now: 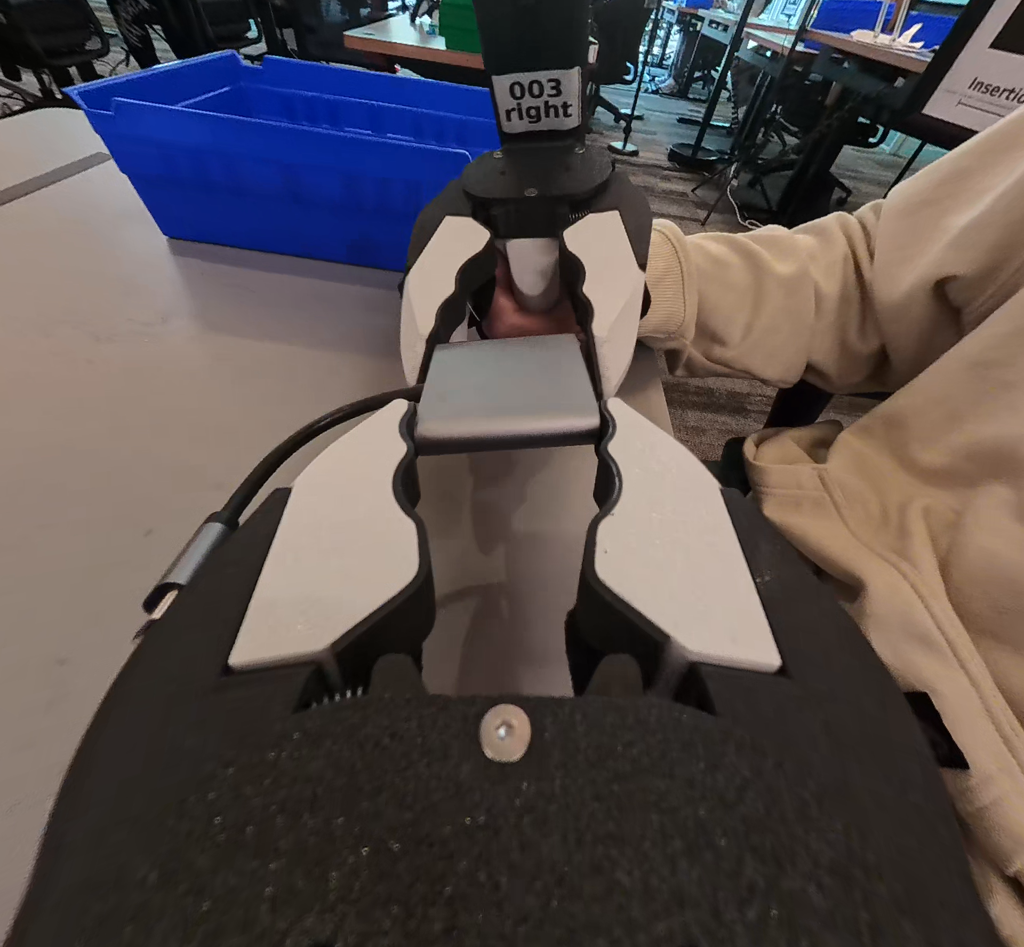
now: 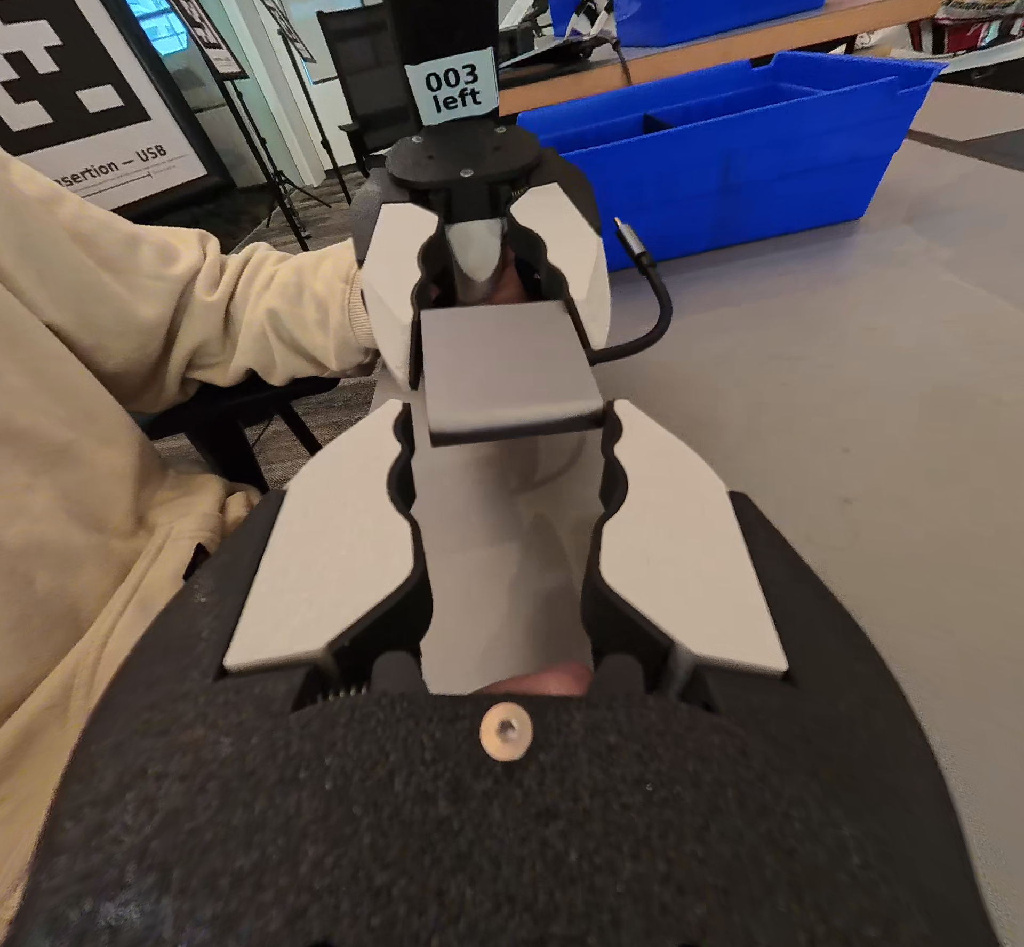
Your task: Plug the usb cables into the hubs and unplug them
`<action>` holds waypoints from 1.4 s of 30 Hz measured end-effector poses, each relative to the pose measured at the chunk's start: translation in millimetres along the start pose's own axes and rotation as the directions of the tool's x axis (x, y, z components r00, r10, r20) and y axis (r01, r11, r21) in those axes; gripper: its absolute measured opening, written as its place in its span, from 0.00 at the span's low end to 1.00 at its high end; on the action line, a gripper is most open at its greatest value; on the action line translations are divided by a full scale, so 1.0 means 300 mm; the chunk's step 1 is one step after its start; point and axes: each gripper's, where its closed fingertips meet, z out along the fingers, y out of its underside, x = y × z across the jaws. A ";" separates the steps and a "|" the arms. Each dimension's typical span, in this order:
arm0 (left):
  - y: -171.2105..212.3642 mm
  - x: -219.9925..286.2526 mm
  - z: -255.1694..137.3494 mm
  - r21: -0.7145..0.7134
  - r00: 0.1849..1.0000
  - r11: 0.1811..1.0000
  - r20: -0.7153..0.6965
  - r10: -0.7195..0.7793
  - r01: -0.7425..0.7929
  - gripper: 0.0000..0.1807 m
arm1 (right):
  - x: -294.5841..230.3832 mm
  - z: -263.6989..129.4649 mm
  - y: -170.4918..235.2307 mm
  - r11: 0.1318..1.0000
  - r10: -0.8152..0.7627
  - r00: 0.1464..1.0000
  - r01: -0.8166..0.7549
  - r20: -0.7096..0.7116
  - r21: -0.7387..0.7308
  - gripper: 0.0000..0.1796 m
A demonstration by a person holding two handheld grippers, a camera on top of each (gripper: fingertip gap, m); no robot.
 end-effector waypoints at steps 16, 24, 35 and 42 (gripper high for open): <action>-0.079 -0.034 -0.042 0.168 0.968 0.980 0.241 0.066 -0.109 0.52 | 0.093 -0.129 -0.074 1.000 -0.025 0.957 0.023 -0.289 -0.008 0.33; -0.079 -0.144 -0.075 0.168 0.831 0.975 0.556 0.025 -0.142 0.44 | 0.203 -0.589 -0.305 0.980 -0.195 0.578 0.144 -0.792 -0.136 0.33; -0.059 -0.125 -0.037 0.106 0.843 0.980 0.531 0.089 -0.171 0.44 | 0.630 -1.097 -0.131 0.948 -0.012 0.188 -0.309 -0.982 -0.071 0.33; -0.034 -0.166 -0.067 0.091 0.825 0.988 0.563 0.051 -0.123 0.44 | 0.812 -1.087 0.107 0.835 0.009 0.137 -0.546 -0.991 -0.068 0.33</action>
